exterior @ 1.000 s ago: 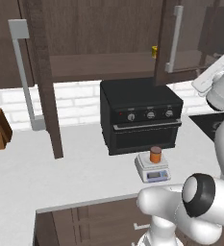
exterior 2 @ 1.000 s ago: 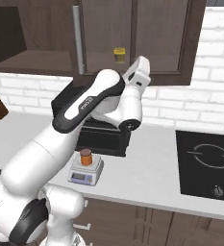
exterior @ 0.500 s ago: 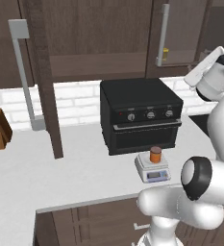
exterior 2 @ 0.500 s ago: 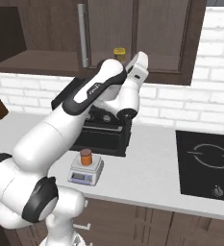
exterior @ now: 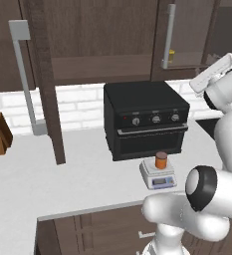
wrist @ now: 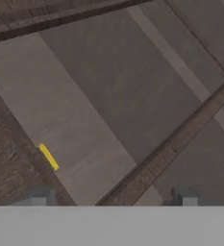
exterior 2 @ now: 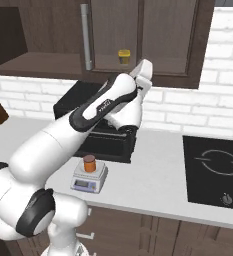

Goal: Pick the jam and place it on the digital scale for weighing, and close the cabinet.

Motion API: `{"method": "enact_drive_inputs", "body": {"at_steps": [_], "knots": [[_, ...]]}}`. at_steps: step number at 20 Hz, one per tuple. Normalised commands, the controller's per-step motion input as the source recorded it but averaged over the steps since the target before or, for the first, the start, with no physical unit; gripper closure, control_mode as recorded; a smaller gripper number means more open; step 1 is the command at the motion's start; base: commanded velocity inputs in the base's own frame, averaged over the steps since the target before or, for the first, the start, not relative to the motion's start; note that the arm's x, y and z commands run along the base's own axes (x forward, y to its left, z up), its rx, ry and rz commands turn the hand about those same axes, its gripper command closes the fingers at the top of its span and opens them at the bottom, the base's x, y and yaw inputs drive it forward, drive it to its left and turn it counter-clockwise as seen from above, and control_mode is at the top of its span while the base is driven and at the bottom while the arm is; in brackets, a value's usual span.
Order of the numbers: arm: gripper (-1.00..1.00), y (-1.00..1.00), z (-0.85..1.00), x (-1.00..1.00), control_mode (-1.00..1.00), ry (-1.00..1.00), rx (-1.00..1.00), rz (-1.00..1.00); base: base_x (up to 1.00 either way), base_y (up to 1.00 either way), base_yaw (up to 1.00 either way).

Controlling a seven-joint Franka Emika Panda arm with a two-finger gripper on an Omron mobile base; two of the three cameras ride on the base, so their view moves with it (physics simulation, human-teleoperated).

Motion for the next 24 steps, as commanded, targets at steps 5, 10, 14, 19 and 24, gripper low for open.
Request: {"method": "enact_drive_inputs", "body": {"at_steps": [5,10,14,19,24], "knots": [[-1.0,-0.06,0.28,-0.98,-1.0,-0.06,0.0,-0.11,0.0,0.0,0.0],[-1.0,0.0,0.49,-1.0,-1.0,-0.01,-0.02,-0.06,0.0,0.0,0.0],[-1.0,0.03,0.5,-1.0,-1.0,-0.13,-0.21,-0.07,0.0,0.0,0.0],[-1.0,0.12,0.29,-0.89,-1.0,-0.16,-0.42,-0.11,0.0,0.0,0.0],[-1.0,0.89,0.07,-0.09,-1.0,0.0,-0.53,-0.12,0.0,0.0,0.0]]}}
